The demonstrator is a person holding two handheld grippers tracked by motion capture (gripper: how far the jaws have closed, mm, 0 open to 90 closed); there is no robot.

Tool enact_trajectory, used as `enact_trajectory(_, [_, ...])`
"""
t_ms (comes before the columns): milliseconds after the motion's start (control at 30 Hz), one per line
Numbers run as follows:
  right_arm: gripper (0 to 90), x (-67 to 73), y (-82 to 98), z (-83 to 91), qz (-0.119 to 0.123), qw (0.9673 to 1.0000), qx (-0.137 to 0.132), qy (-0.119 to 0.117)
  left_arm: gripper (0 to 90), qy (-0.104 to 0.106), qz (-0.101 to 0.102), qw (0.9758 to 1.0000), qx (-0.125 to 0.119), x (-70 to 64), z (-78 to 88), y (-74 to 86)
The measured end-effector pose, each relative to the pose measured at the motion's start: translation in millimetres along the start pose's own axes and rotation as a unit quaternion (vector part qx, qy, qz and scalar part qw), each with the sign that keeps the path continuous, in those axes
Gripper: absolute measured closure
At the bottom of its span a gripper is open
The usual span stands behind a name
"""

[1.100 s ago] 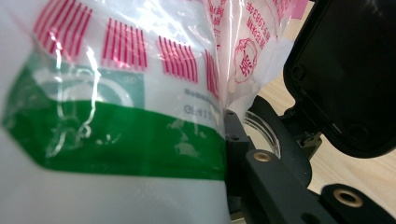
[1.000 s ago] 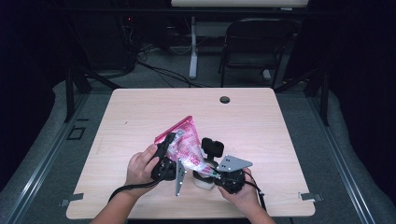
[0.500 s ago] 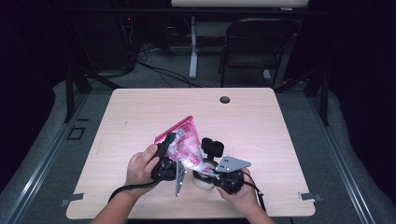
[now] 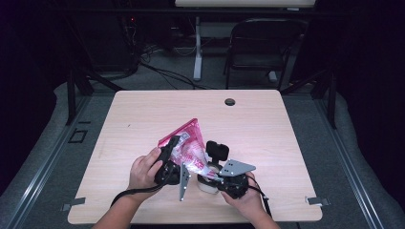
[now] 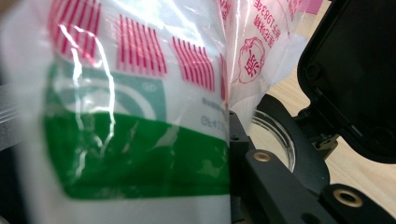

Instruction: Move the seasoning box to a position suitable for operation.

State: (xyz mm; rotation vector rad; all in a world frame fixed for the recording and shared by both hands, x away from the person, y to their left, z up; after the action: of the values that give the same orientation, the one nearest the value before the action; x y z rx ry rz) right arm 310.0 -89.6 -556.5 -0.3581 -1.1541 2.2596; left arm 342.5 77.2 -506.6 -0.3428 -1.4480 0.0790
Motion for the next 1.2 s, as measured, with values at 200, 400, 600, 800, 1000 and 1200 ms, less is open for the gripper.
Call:
enact_trajectory(200, [89.3, 0.2, 0.0, 0.0, 0.000, 1.0000, 0.000, -0.001, 62.7, 0.001, 0.001, 1.0000, 0.000, 0.0, 0.4, -0.1])
enact_trajectory(400, [89.3, 0.2, 0.0, 0.0, 0.000, 1.0000, 0.000, -0.001, 62.7, 0.001, 0.002, 1.0000, 0.000, -0.2, 0.3, 0.0])
enact_trajectory(600, [89.3, 0.3, 0.0, 0.0, 0.000, 1.0000, 0.000, 0.000, 62.7, 0.001, 0.002, 1.0000, 0.000, -0.2, 0.4, 0.0])
enact_trajectory(800, [89.3, 0.5, -0.1, -0.2, 0.000, 1.0000, -0.001, 0.000, 62.7, -0.001, 0.002, 1.0000, -0.002, 0.4, 0.4, -0.2])
enact_trajectory(1000, [89.3, 0.6, 0.0, -0.3, 0.000, 1.0000, 0.000, -0.001, 62.7, -0.001, 0.002, 1.0000, -0.002, 0.4, 0.5, -0.2])
enact_trajectory(1200, [89.3, 0.6, 0.2, -0.7, 0.000, 1.0000, 0.000, -0.001, 62.7, -0.004, 0.000, 1.0000, -0.004, 1.0, 0.7, -0.7])
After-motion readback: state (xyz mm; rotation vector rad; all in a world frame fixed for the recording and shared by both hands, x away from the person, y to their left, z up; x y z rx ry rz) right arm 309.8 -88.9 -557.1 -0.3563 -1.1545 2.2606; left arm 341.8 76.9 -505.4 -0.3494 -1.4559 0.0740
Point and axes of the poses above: each handheld gripper's, and its own axes: z roughly backward along the jaws, y roughly out of its underside, x roughly to its left, the point moved 6 cm from there along -z, roughly forward along the jaws, and after that the axes turned 6 degrees about x, right-handed, at the moved point
